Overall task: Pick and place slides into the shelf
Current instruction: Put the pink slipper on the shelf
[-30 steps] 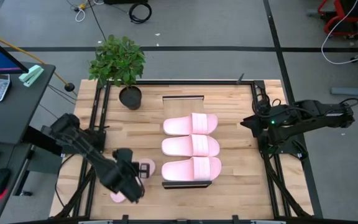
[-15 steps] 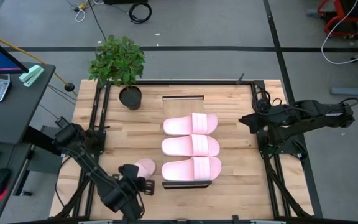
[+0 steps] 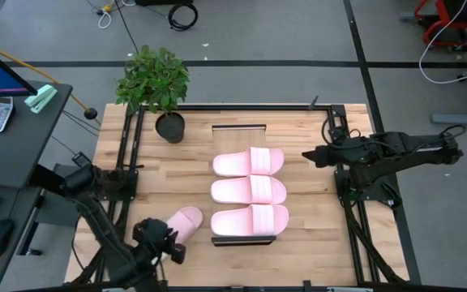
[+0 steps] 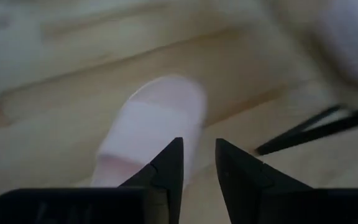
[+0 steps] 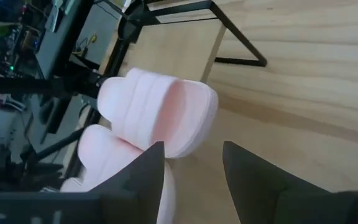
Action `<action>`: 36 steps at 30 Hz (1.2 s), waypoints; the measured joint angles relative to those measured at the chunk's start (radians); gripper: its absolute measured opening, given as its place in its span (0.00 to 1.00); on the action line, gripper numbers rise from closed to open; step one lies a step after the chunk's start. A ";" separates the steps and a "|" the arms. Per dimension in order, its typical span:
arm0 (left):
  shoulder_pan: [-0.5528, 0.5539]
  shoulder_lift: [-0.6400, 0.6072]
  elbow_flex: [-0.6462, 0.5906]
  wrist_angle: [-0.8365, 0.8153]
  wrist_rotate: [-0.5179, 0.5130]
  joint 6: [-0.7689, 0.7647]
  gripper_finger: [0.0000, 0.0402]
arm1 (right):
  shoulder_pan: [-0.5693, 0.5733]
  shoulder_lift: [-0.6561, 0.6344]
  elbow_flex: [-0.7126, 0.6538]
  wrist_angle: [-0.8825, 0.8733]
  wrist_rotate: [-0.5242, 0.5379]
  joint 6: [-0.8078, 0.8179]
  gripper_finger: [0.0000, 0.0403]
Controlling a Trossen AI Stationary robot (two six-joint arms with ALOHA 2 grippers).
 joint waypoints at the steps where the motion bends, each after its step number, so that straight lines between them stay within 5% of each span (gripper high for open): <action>1: -0.018 0.000 0.000 0.001 -0.049 -0.005 0.24 | 0.000 0.009 0.000 0.007 0.000 0.010 0.42; 8: -0.122 -0.015 0.001 0.058 -0.538 -0.032 0.25 | 0.000 0.071 0.000 0.094 0.000 0.055 0.42; 17: -0.157 -0.013 0.000 0.294 -0.868 -0.009 0.22 | 0.000 0.099 0.000 0.140 -0.001 0.055 0.42; 24: -0.113 -0.011 0.000 0.637 -0.872 -0.007 0.15 | 0.000 0.096 0.000 0.139 -0.008 0.012 0.42; 31: -0.112 -0.010 0.000 1.146 -0.874 0.507 0.08 | 0.000 0.096 0.000 0.139 -0.046 -0.084 0.42; 36: -0.145 -0.010 0.000 1.353 -0.874 0.796 0.02 | 0.000 0.096 0.000 0.139 -0.060 -0.132 0.42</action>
